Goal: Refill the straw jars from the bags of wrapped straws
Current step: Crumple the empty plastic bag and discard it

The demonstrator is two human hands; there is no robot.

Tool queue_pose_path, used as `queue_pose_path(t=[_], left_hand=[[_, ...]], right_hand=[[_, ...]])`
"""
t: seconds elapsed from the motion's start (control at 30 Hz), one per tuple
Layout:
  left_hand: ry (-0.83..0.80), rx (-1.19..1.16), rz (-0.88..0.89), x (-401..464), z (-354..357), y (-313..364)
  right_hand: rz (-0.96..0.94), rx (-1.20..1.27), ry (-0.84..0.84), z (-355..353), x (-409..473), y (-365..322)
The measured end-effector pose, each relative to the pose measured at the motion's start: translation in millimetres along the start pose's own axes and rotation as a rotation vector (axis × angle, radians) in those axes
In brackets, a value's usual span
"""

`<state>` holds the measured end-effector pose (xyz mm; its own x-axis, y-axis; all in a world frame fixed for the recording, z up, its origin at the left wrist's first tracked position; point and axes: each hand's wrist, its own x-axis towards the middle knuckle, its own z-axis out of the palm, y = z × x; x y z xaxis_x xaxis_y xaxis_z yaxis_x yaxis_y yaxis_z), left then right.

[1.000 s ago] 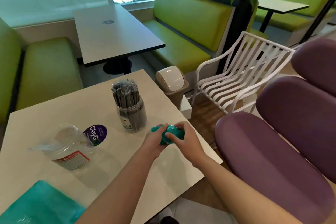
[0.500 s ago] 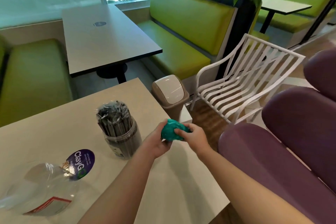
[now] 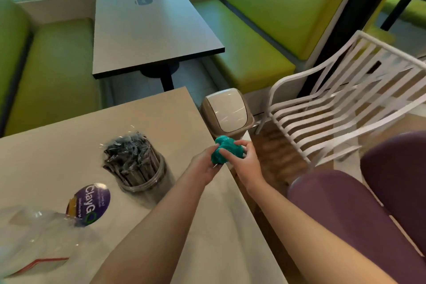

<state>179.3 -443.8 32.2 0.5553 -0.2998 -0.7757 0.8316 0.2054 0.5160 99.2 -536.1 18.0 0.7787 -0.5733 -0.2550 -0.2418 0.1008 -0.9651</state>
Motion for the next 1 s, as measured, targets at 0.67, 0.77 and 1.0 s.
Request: queue_pose_path(t=[0.67, 0.77, 1.0], left_hand=[[0.446, 0.84, 0.524, 155.3, 78.9, 29.8], [0.475, 0.956, 0.588, 173.6, 80.4, 29.3], [0.611, 1.075, 0.649, 189.2, 81.8, 22.7]], right_hand=[[0.045, -0.322, -0.006, -25.6, 206.9, 9.3], [0.052, -0.381, 0.027, -16.7, 231.8, 17.9], [0.2, -0.36, 0.062, 5.1, 260.1, 37.7]])
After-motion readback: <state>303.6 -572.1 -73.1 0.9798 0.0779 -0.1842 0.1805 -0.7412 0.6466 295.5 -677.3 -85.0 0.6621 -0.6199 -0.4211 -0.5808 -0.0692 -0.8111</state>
